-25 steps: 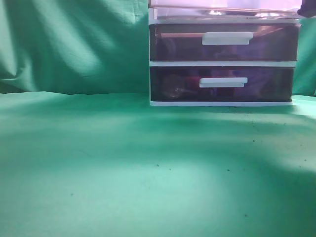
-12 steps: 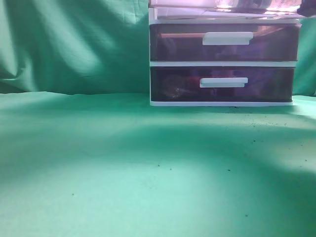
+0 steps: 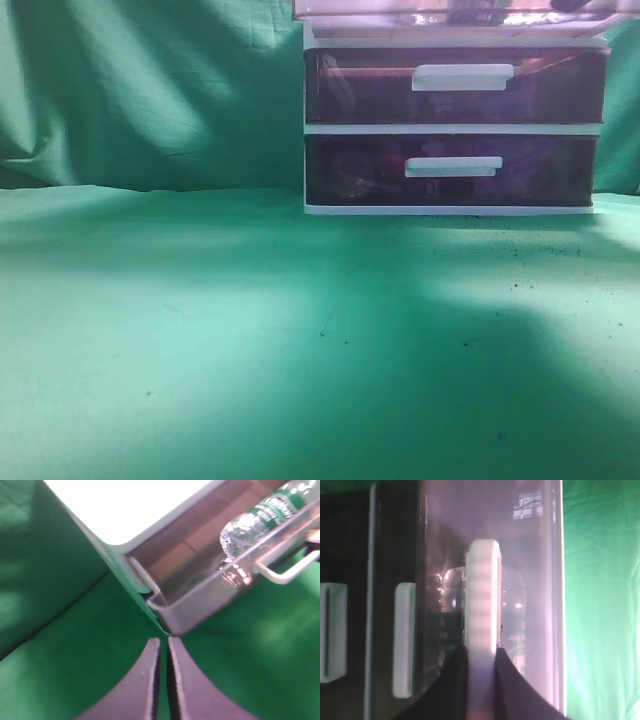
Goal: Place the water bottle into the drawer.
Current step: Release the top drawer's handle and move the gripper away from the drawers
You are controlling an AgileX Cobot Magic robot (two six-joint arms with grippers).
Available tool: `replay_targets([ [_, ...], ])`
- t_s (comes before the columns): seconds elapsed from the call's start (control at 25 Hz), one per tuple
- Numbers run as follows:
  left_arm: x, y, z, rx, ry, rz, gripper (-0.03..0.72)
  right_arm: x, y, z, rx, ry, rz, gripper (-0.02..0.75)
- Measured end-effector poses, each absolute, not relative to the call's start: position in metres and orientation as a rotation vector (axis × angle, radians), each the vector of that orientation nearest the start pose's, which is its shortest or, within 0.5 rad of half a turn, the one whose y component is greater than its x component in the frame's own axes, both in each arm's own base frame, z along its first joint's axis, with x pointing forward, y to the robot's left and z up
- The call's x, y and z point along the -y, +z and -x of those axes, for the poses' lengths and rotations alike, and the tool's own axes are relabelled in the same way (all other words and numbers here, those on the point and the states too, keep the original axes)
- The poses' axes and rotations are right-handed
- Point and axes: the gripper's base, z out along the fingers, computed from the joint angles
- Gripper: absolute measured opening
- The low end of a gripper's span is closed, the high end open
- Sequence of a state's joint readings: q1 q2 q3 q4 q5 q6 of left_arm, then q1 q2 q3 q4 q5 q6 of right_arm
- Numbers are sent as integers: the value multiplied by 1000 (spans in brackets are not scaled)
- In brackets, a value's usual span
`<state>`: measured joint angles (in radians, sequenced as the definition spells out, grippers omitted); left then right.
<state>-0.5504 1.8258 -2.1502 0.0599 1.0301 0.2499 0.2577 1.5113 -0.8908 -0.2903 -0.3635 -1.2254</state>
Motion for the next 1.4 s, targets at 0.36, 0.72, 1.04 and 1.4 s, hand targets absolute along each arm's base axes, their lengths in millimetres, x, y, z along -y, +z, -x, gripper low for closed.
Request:
replay_targets([
  [0.36, 149, 527, -264, -1969, -123, -752, 0, -96, 285, -389, -1082, -889, 1476, 94],
  [0.72, 138, 507, -246, -2042, -112, -781, 0, -98, 284, -426, -1077, -916, 1451, 94],
  [1.04, 138, 505, -246, -2028, -109, -777, 0, -98, 287, -427, -1071, -905, 1433, 232],
  [1.4, 134, 506, -248, -2026, -61, -751, 0, -103, 288, -426, -1088, -836, 1379, 562],
])
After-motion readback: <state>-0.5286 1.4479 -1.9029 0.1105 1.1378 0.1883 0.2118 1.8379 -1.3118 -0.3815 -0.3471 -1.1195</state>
